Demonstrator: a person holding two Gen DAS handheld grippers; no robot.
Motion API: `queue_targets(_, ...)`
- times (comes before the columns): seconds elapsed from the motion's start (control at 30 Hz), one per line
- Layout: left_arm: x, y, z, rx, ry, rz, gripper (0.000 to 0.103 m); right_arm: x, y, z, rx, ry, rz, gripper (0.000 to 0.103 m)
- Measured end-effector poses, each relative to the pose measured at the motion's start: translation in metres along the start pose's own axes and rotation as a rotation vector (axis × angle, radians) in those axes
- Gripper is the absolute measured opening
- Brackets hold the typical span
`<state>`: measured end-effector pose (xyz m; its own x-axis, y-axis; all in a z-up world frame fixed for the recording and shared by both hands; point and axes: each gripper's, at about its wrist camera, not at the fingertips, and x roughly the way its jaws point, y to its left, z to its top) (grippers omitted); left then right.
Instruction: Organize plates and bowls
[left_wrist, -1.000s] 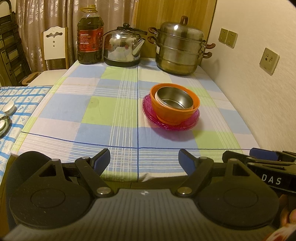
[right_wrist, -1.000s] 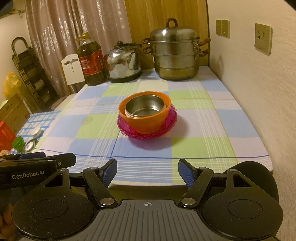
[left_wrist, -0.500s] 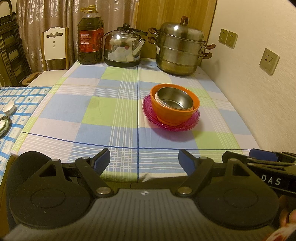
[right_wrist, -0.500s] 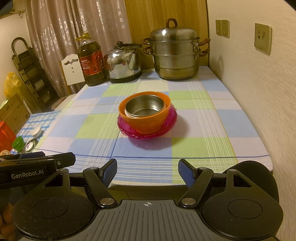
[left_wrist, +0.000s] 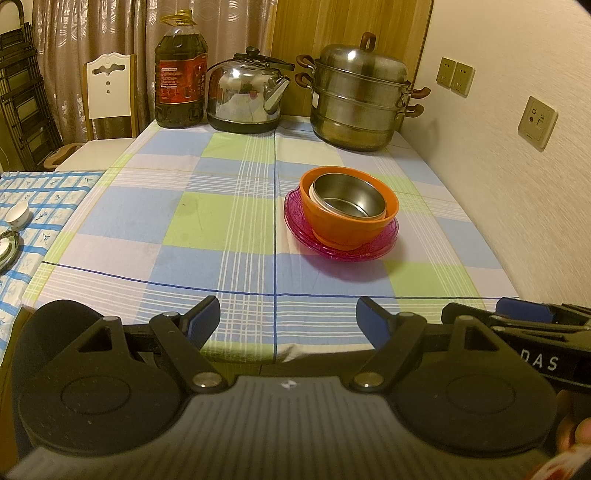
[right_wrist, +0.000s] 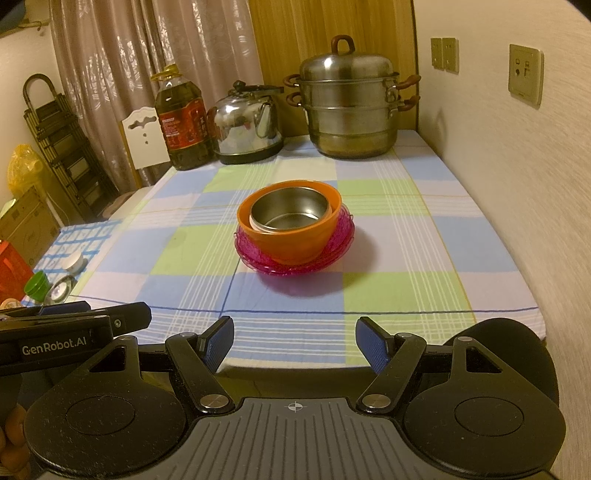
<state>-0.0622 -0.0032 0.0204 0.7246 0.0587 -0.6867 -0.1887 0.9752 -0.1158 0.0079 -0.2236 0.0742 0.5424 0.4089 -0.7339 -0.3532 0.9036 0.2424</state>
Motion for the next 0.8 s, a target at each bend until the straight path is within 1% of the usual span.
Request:
queue_targets(0.6, -0.0011, -0.001, -0.0011, -0.006, 0.001, -0.002, 0.079, -0.0001, -0.0003, -0.0007, 0.001, 0.0, 0.0, 0.073)
queue_targets(0.8, 0.0001, 0.0008, -0.0018, -0.029, -0.001, -0.023, 0.079, 0.0007, 0.0026, -0.0037, -0.001, 0.003, 0.001, 0.073)
